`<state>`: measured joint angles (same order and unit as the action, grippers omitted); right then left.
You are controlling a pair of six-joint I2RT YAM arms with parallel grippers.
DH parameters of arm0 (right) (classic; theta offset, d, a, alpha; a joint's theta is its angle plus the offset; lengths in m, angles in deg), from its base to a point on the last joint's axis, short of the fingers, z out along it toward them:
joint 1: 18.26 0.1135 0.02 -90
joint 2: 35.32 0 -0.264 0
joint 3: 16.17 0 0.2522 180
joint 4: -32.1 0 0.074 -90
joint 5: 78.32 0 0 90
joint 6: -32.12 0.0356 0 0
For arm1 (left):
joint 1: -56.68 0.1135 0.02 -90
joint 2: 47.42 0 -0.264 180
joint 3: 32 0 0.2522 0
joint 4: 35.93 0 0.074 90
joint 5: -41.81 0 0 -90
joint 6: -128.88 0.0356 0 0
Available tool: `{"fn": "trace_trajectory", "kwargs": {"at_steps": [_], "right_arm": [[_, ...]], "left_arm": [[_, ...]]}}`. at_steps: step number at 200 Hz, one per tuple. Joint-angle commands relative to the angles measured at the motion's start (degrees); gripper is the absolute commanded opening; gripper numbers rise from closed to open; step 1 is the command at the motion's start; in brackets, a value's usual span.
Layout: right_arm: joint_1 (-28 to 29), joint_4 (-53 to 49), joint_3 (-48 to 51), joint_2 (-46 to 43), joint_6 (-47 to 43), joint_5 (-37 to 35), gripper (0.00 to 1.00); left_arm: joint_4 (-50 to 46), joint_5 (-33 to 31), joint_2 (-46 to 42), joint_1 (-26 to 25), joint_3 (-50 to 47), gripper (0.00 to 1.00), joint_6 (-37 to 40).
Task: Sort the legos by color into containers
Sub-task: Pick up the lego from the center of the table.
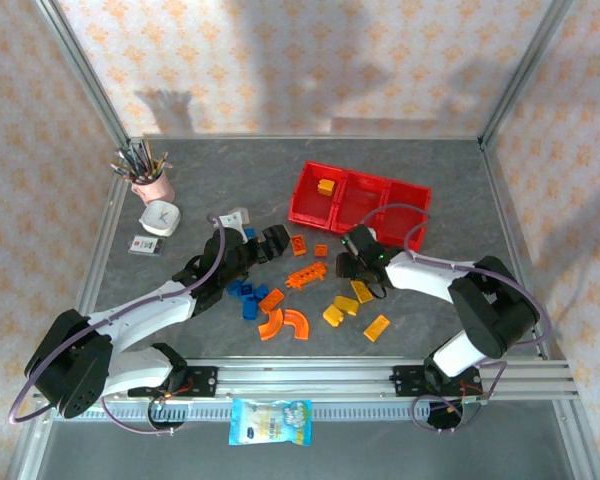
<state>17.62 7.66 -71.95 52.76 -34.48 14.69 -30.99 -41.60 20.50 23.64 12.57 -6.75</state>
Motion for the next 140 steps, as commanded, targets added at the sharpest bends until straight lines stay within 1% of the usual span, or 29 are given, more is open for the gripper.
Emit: {"fn": "trace_trajectory", "kwargs": {"at_steps": [1, 34, 84, 140], "right_arm": [[0.5, -1.8, 1.1, 0.0, 1.1, -2.0, 0.52], [0.7, -1.8, 0.3, 0.0, 0.6, -2.0, 0.42], [0.7, -3.5, -1.8, -0.7, -0.7, -2.9, 0.31], [0.8, -6.3, -7.4, -3.3, -1.9, -2.0, 0.25]], "left_arm": [[1.1, -1.4, -0.2, -0.4, 0.0, 0.99, -0.1], [1.2, -1.3, 0.1, -0.4, 0.1, 0.99, -0.1], [0.5, -1.7, -0.6, -0.4, 0.5, 0.99, 0.4], [-3.2, -3.9, -3.3, -0.4, 1.7, 0.99, 2.1]]}}
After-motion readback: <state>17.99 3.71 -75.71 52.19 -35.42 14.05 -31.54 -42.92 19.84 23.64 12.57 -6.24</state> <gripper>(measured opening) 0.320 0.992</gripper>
